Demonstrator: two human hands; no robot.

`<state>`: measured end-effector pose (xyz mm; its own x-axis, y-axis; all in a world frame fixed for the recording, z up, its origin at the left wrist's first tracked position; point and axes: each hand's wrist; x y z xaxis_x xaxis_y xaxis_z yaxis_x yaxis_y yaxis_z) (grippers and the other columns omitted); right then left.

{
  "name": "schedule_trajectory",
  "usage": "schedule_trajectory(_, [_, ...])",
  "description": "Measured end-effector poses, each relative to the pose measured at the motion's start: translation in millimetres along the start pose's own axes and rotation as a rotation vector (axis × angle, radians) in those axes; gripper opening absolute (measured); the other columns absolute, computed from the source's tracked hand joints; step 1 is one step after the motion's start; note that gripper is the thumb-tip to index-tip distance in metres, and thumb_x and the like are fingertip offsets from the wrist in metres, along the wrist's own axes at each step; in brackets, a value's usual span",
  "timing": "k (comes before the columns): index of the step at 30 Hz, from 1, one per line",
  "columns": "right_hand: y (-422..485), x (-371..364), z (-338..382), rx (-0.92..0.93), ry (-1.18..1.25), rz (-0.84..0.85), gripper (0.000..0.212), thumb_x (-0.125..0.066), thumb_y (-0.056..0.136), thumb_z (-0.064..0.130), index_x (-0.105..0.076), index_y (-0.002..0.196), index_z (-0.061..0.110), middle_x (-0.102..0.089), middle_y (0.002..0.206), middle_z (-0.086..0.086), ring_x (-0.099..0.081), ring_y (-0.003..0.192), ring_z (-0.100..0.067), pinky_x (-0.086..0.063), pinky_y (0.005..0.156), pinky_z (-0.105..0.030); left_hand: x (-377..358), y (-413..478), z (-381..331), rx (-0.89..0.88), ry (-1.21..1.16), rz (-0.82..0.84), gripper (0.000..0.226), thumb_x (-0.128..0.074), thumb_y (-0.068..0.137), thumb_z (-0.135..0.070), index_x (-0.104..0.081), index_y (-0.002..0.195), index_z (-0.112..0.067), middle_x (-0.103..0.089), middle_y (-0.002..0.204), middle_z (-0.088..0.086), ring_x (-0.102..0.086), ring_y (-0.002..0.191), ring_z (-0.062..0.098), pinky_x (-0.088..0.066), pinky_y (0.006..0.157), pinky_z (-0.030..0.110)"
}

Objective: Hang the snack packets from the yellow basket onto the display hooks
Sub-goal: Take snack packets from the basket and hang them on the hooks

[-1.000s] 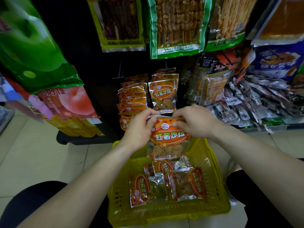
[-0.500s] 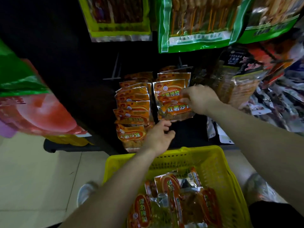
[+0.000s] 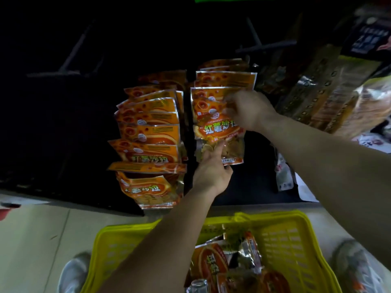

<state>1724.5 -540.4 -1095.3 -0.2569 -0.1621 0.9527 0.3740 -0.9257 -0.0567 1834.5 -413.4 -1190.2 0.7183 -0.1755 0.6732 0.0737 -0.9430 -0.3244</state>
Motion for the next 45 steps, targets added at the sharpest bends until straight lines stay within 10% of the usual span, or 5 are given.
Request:
schedule_trajectory(34, [-27,-18,6,-0.022,-0.008,-0.076,0.068,-0.066,0.088,0.033,-0.031,0.146,0.027,-0.041,0.144,-0.01,-0.041,0.132,-0.034,-0.045,0.1,-0.049,9,-11,11,0.057,0.208,0.167,0.081,-0.052,0.099,-0.038,0.007,0.154,-0.049,-0.014,0.167,-0.003,-0.025,0.15,0.024,-0.035,0.112,0.042])
schedule_trajectory(45, [-65,19,29,0.006,-0.152,-0.118,0.071,-0.069,0.083,0.036,-0.037,0.145,0.022,-0.044,0.139,-0.013,-0.041,0.128,-0.035,-0.042,0.1,-0.05,33,-51,-1,0.022,0.226,0.107,0.072,-0.055,0.096,-0.041,-0.014,0.156,-0.043,-0.028,0.162,-0.004,-0.036,0.143,0.024,-0.04,0.11,0.04])
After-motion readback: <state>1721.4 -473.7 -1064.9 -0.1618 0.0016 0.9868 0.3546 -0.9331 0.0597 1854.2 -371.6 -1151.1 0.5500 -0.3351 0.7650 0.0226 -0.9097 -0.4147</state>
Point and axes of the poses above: each hand's wrist, its own y-axis towards the middle knuckle, its own x-axis out of the back of the hand, z = x × y
